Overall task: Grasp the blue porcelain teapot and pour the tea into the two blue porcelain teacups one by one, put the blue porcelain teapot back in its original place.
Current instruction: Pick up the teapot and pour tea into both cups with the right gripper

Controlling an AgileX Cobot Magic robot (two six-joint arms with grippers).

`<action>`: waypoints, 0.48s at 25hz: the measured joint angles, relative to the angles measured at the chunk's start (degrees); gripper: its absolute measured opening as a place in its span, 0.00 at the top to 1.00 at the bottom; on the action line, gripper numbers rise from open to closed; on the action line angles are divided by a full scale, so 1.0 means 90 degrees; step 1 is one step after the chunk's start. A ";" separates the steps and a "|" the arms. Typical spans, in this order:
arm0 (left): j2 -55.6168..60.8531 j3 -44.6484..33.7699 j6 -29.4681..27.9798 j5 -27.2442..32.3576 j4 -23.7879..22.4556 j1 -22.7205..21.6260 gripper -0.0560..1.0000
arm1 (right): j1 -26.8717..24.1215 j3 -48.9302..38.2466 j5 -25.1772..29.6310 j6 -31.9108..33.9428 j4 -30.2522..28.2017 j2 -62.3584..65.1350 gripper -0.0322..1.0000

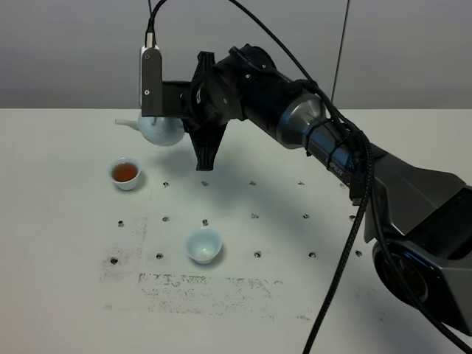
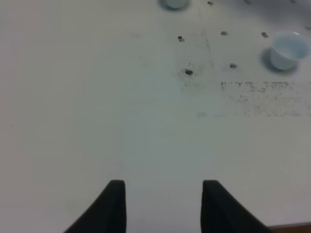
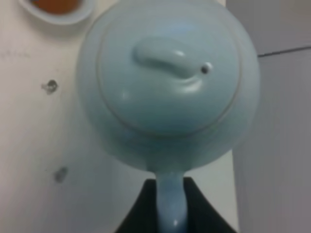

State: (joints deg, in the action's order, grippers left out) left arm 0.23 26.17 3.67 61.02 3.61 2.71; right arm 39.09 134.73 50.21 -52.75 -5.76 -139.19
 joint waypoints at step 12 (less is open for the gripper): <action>0.0000 0.0000 0.0000 0.0000 0.0000 0.0000 0.54 | -0.0248 -0.0540 0.0665 0.3017 0.1539 0.0578 0.91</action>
State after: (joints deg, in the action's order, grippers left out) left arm 0.23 26.17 3.67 61.02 3.61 2.71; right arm 36.85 129.87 56.19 -25.59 8.09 -133.99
